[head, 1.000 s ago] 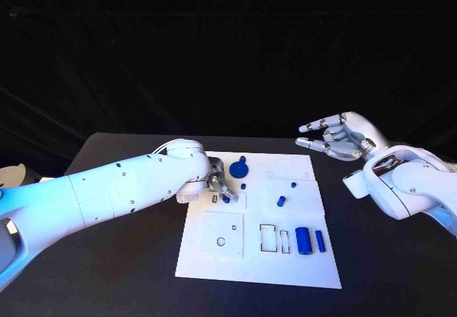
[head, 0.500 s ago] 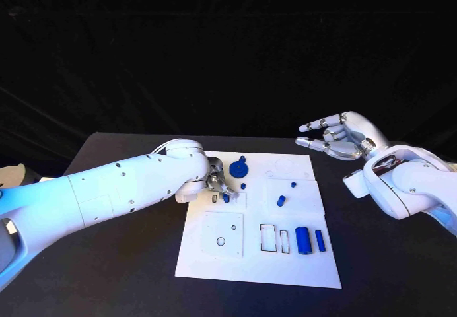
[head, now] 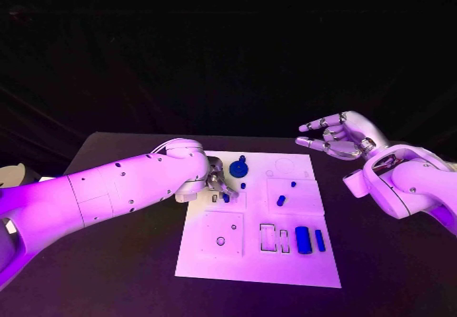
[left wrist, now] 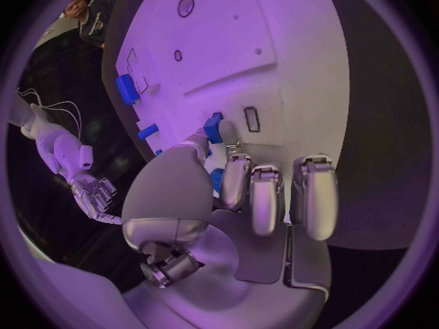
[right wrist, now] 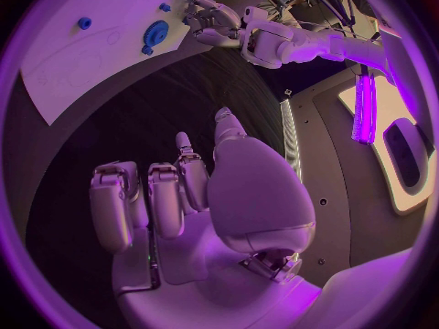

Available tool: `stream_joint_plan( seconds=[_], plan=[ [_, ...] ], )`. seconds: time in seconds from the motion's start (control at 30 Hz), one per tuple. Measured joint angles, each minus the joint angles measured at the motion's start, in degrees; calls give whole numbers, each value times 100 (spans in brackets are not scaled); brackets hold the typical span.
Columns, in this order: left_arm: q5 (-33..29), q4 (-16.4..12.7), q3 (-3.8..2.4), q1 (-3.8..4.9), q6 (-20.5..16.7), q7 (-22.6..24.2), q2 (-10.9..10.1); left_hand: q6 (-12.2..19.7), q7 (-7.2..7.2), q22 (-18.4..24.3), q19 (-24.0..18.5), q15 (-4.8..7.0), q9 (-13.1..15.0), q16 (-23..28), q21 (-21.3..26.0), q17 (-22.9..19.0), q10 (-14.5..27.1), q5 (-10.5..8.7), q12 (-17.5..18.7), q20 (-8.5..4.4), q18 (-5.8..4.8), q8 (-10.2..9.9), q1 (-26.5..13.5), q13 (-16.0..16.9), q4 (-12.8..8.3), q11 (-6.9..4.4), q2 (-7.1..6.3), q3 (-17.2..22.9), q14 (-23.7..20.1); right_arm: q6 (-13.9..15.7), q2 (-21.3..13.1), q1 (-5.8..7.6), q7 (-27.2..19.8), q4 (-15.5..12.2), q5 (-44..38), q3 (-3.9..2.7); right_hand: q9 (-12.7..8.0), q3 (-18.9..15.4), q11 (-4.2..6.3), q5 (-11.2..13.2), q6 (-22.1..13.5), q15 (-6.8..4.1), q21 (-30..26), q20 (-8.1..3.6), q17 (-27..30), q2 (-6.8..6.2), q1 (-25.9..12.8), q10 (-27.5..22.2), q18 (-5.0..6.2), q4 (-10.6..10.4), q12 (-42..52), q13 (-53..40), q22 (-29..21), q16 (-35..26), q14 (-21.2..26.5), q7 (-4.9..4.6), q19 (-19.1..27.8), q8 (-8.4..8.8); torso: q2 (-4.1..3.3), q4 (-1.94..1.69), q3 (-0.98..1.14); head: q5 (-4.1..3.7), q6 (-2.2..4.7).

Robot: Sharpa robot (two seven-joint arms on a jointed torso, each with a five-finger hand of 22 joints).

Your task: Assemble the parts on the task board

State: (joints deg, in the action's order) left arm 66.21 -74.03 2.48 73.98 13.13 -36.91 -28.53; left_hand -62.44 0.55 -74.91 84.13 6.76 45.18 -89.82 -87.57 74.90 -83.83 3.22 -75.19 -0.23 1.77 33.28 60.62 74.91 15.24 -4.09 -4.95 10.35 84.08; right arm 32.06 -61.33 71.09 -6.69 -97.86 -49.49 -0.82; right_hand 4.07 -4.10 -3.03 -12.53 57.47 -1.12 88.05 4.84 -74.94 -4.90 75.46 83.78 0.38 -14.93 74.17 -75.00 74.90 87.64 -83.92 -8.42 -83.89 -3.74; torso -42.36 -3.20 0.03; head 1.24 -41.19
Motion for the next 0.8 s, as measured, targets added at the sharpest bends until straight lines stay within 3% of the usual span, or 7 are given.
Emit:
stream_joint_plan(
  seconds=[0.3, 0.8],
  plan=[
    [17, -18, 1, -2, -2, 0, -9, 1, 1, 0, 0, 0, 0, 0, 0, 0, 0, 0, 0, 0, 1, -6, -125, 0, 124, 0, -126, -327, 0, -5, 1, 0, -2, 3, 0, 0, -1, 0, 0, 0, 0, 0, 0, 0, 1, 0, 0, 0, 0, 0, 0, 0, 4, 0, 0, 0, 0, 0, 2, 0, -1, 0, -4],
    [33, -164, -14, -27, -90, 5, -131, 49, 49, 0, 0, 0, 0, 0, 0, 4, 0, 2, 0, 0, 0, -6, -267, -1, 130, 0, -57, -659, 0, -10, 12, 0, -5, 28, 0, 0, -1, 0, 0, 0, 0, 0, 0, 0, 2, 0, 0, 0, 0, 0, 1, 0, 3, 0, 0, 0, 0, 0, 4, 1, -1, 6, 12]
  ],
)
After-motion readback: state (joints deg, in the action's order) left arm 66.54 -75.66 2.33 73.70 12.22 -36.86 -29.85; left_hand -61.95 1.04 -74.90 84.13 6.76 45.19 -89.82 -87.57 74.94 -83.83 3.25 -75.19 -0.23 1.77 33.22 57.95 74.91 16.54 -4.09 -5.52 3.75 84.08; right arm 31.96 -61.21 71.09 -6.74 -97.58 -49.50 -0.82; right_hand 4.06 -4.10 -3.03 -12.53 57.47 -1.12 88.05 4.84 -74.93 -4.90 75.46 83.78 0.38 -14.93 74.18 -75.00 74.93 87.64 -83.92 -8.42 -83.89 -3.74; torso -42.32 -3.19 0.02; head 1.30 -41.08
